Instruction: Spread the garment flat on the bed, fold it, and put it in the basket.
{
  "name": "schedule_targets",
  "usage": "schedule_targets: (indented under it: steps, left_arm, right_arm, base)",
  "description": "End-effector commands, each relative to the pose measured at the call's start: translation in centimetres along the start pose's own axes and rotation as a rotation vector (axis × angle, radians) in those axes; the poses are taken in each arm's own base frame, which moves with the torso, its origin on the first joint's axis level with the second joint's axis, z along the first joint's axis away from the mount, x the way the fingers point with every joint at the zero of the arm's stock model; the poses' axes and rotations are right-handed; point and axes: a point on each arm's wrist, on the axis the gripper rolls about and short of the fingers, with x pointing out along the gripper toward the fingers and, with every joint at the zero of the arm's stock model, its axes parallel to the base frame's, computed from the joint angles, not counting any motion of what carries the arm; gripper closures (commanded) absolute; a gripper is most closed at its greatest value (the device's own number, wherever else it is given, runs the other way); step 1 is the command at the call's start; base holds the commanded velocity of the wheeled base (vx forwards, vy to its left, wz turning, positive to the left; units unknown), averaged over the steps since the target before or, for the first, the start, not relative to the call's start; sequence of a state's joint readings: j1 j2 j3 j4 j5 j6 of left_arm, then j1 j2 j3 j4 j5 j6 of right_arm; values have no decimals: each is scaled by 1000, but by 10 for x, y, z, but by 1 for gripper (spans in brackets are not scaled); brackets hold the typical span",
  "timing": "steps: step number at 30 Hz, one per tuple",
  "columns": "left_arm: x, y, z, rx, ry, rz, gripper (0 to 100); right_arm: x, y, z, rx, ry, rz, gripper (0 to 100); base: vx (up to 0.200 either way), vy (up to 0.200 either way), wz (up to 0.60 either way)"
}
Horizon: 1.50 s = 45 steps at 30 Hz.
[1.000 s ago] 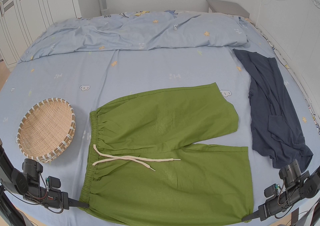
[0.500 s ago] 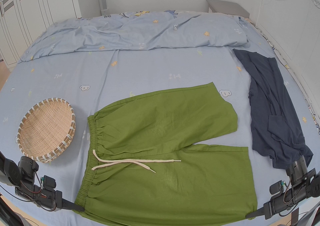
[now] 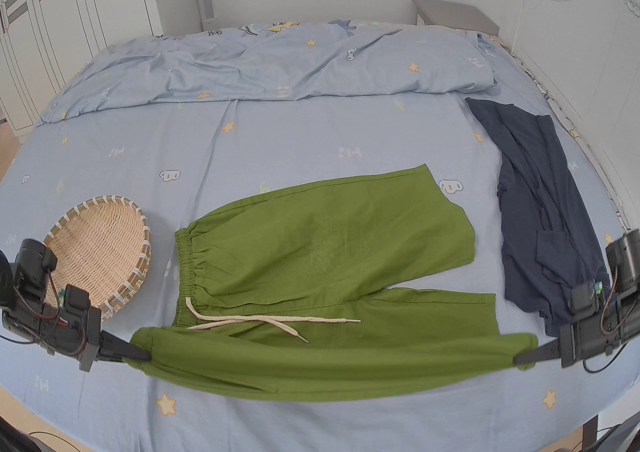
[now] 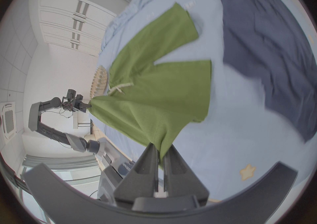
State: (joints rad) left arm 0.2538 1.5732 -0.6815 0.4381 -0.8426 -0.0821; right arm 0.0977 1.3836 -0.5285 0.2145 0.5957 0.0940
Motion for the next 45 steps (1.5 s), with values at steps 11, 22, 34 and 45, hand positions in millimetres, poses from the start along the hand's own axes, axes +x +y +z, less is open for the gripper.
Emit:
schedule_targets:
  steps: [11,22,34,45]
  left_arm:
    - [-1,-70,108,-27,-95,-77,100]
    - [4,-70,156,-43,-142,-86,100]
    - [-6,-58,164,-64,-182,-79,100]
    - [2,-55,172,-62,-171,-80,100]
  right_arm:
    - [-45,42,133,-58,-236,21,100]
    - [-32,46,191,-68,-244,31,100]
    - [3,40,231,-74,-258,-1,100]
    - [14,26,262,-72,-328,-5,100]
  base:
    - [0,0,0]
    - [0,0,0]
    - [0,0,0]
    - [0,0,0]
